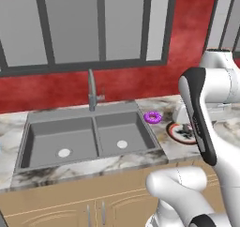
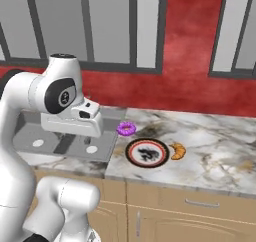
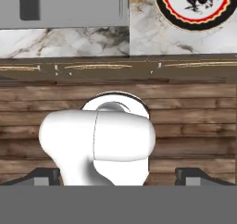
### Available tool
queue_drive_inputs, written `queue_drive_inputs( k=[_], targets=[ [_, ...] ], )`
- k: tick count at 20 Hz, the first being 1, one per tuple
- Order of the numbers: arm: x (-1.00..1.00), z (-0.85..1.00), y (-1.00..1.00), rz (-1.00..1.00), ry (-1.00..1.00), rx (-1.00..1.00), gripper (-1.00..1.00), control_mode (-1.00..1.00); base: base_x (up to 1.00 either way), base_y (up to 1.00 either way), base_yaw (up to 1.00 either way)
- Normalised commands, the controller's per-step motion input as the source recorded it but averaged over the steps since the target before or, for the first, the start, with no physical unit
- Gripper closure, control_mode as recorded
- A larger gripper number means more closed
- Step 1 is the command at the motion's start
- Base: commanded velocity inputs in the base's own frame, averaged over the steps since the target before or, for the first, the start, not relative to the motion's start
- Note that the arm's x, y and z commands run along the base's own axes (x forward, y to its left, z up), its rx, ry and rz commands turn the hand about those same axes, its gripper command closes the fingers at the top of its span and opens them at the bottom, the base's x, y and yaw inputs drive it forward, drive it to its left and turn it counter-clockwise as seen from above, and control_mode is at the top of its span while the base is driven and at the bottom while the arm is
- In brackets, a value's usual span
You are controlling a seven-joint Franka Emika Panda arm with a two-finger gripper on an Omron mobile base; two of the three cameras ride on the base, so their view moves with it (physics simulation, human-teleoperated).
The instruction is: Place the pastries on the plates.
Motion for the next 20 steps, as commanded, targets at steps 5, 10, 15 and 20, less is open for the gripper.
queue_drive_inputs(
  k=[5,10,15,20],
  targets=[
    [0.00,0.00,0.00,0.00,0.00,0.00,-1.00,1.00,0.01,-0.68,-0.20],
    [0.00,0.00,0.00,0.00,0.00,0.00,-1.00,1.00,0.29,-0.52,-0.06],
    [0.00,0.00,0.00,0.00,0.00,0.00,-1.00,1.00,0.45,-0.32,-0.01],
    [0.00,0.00,0.00,0.00,0.00,0.00,-1.00,1.00,0.45,-0.06,0.00]
  ],
)
